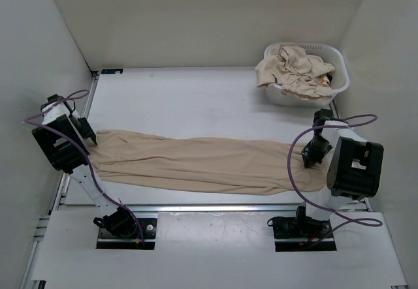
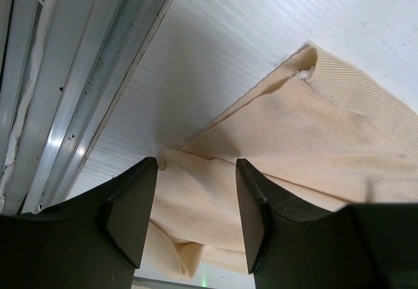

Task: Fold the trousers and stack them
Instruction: Fold the trousers

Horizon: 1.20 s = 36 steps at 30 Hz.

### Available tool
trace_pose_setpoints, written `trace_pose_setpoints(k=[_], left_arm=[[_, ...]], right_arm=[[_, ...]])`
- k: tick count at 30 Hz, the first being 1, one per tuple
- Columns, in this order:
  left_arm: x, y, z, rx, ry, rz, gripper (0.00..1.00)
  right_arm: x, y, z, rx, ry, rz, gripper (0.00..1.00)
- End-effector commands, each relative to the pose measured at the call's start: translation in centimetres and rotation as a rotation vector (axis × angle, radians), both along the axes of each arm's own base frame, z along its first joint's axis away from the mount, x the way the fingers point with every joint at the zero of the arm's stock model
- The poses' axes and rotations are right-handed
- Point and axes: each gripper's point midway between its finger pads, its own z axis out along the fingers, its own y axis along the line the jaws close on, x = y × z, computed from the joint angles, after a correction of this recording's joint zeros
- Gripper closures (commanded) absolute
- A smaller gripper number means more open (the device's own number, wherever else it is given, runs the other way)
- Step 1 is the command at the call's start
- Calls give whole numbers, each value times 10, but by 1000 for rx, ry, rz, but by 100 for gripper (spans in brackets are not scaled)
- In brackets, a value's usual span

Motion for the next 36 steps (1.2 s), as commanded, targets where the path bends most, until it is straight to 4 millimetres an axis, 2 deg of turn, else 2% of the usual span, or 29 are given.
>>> trace_pose_setpoints(k=[1, 5, 9, 10, 11, 13, 15, 18, 22, 25, 26, 27, 31, 36], left_arm=[[11, 13, 27, 68, -75, 8, 37], [19, 20, 29, 75, -107, 16, 41], [16, 23, 29, 93, -95, 20, 52], [16, 25, 33, 105, -98, 22, 53], [10, 24, 28, 107, -75, 24, 54], [12, 29, 33, 141, -102, 28, 54], [10, 27, 30, 135, -93, 27, 54], [0, 22, 13, 113, -43, 27, 53], [-9, 14, 1, 80, -13, 24, 55], [-8, 16, -2, 88, -9, 26, 71], [-5, 20, -2, 100, -9, 28, 86], [-5, 20, -2, 101, -9, 28, 86], [11, 24, 32, 163, -87, 14, 86], [27, 10, 72, 211, -172, -29, 86]], right_arm=[[12, -6, 13, -25, -46, -3, 89], [13, -6, 15, -27, -55, -3, 91], [13, -7, 17, -29, -62, 6, 91], [13, -7, 17, -29, -62, 6, 91], [13, -7, 17, -29, -62, 6, 91], [13, -7, 17, -29, -62, 6, 91], [13, -7, 17, -29, -62, 6, 91], [16, -7, 20, -31, -72, 6, 91], [14, -7, 20, -29, -62, 6, 91], [15, -7, 22, -31, -72, 6, 91], [15, -7, 22, -31, -72, 6, 91], [18, -8, 24, -33, -80, 6, 91], [18, -8, 26, -34, -90, 6, 91], [18, -8, 26, -34, -90, 6, 91]])
